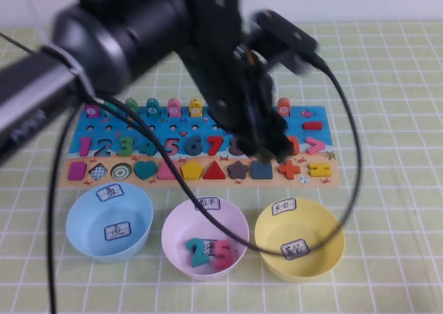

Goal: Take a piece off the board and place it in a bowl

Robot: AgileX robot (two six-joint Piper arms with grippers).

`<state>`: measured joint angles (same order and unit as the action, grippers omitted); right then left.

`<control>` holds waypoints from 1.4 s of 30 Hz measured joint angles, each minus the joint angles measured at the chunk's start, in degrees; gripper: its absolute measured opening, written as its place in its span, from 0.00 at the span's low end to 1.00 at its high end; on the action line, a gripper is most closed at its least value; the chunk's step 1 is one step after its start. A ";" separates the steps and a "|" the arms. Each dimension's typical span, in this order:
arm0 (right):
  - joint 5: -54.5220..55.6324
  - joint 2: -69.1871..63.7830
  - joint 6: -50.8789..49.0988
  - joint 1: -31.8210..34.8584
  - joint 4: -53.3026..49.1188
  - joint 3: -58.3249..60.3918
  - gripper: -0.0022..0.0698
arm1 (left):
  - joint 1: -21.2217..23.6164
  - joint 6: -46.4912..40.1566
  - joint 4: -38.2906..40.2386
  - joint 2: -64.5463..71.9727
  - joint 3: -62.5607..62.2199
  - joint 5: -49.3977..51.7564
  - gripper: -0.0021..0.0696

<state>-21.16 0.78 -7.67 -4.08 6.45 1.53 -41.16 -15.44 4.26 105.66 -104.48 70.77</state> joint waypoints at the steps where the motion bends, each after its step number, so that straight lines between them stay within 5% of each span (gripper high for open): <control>1: 0.00 0.00 0.00 0.00 0.00 0.00 0.01 | -1.80 0.00 -0.81 0.65 0.23 0.14 0.43; 7: 0.00 0.00 0.00 0.00 0.00 0.00 0.01 | -7.59 0.00 -1.79 4.96 0.73 0.14 0.43; 18: 0.00 0.00 0.00 0.00 0.00 0.00 0.01 | -9.69 0.00 1.05 15.09 0.82 -0.40 0.43; 25: 0.00 0.00 0.00 0.00 0.00 0.00 0.01 | -9.69 -0.37 1.15 17.04 0.82 -0.64 0.67; 29: 0.00 0.00 0.00 0.00 0.00 0.00 0.01 | -9.69 -1.09 -0.70 16.06 0.82 -0.67 0.70; 32: 0.00 0.00 0.00 0.00 0.00 0.00 0.01 | -9.69 -0.61 -4.26 12.65 1.02 -0.84 0.62; 38: 0.00 0.00 0.00 0.00 0.00 0.00 0.01 | -9.69 3.22 -10.70 -0.03 1.14 -4.00 0.19; 42: 0.00 0.00 0.00 0.00 0.00 0.00 0.01 | -9.69 4.52 -11.82 -8.41 4.61 -5.83 0.06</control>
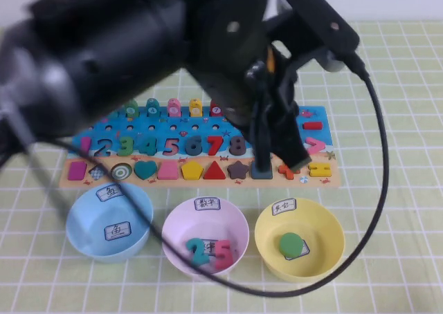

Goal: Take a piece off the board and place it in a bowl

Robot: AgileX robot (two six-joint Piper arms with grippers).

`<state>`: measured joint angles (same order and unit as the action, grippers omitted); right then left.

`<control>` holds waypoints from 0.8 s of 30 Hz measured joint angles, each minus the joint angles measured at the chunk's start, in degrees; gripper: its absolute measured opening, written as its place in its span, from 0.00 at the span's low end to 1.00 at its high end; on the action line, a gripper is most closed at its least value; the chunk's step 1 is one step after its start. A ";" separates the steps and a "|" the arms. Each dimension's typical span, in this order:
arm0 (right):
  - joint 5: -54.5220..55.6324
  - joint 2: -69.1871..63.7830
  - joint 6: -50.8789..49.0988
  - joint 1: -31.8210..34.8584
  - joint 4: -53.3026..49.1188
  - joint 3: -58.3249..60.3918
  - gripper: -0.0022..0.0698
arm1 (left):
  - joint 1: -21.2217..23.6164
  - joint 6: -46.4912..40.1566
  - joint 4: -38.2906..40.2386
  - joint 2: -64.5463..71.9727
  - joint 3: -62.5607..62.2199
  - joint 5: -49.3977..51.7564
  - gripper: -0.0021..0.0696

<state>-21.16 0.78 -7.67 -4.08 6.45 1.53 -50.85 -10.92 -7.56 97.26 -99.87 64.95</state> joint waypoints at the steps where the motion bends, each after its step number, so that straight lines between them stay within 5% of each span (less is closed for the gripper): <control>1: 0.00 0.00 0.00 0.00 0.00 0.00 0.01 | 0.00 0.26 0.02 -1.74 1.82 -0.86 0.05; 15: 0.00 0.00 0.00 0.00 0.00 0.00 0.01 | 0.00 8.91 -0.02 -32.87 38.49 -27.26 0.03; 24: 0.00 0.00 0.00 0.00 0.00 0.00 0.01 | 0.00 15.22 -1.10 -45.97 51.52 -27.18 0.03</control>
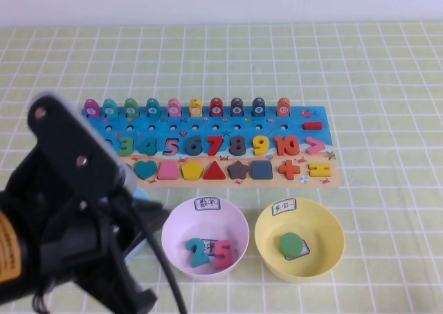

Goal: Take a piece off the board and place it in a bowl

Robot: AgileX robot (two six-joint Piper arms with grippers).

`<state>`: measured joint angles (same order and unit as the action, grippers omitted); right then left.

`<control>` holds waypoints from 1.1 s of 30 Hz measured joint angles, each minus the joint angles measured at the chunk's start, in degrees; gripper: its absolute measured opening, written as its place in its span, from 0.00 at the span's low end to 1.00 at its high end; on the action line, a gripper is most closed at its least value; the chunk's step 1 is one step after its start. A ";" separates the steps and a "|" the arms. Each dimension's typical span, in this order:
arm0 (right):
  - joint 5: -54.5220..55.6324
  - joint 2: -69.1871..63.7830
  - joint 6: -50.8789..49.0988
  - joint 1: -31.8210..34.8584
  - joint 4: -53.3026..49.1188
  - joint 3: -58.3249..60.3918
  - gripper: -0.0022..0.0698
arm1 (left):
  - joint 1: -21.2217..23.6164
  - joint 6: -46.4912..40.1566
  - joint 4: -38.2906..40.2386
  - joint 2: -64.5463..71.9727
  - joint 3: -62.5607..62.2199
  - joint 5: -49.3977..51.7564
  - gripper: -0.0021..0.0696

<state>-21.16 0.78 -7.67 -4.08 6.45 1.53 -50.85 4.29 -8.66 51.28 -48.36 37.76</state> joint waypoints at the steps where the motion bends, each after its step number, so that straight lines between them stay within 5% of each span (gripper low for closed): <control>1: 0.00 0.00 0.00 0.00 0.00 0.00 0.01 | 0.00 0.45 0.00 -0.52 0.59 1.64 0.03; 12: 0.00 0.00 0.00 0.00 0.00 0.00 0.01 | 0.00 1.86 -2.16 -3.64 1.67 11.70 0.02; 18: 0.00 0.00 0.00 0.00 0.00 0.00 0.01 | 0.58 2.13 -6.95 -11.64 6.40 4.99 0.02; 33: 0.00 0.00 0.00 0.00 0.00 0.00 0.01 | 35.37 0.82 -0.21 -41.94 41.81 -31.64 0.02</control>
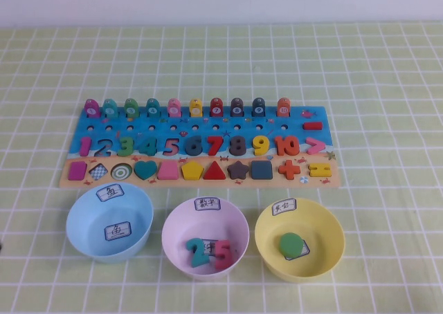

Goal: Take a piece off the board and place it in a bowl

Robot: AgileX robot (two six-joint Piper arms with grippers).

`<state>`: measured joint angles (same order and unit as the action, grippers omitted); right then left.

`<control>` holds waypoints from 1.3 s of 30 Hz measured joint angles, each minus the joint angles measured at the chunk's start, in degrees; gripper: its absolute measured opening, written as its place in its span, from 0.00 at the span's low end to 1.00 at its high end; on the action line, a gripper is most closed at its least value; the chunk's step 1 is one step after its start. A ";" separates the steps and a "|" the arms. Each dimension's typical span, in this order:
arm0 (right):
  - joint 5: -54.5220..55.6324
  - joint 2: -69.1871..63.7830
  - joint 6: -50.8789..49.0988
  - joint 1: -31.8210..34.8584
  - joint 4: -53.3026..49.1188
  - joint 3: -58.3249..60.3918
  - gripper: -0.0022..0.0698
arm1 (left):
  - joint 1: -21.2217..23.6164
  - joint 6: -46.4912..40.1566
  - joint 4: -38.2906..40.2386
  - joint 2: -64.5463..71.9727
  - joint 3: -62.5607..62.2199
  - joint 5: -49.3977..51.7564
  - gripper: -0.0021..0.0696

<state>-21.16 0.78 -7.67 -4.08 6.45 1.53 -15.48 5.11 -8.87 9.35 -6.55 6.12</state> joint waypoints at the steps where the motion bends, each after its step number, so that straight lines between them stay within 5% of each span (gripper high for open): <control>1: 0.00 0.00 0.00 0.00 0.00 0.00 0.01 | 1.84 -0.33 1.27 -1.88 1.48 -0.69 0.02; 9: 0.00 0.00 0.00 0.00 0.00 0.00 0.01 | 14.00 -5.88 6.88 -9.90 7.94 0.42 0.02; 19: 0.00 0.00 0.00 0.00 0.00 0.00 0.01 | 12.20 -8.01 7.41 -9.90 8.02 14.47 0.02; 39: 0.00 0.00 0.00 0.00 0.00 0.00 0.01 | 11.45 -9.59 7.73 -9.90 8.02 14.97 0.02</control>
<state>-21.16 0.78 -7.67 -4.08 6.45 1.53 -4.03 -4.48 -1.14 -0.55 1.48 21.09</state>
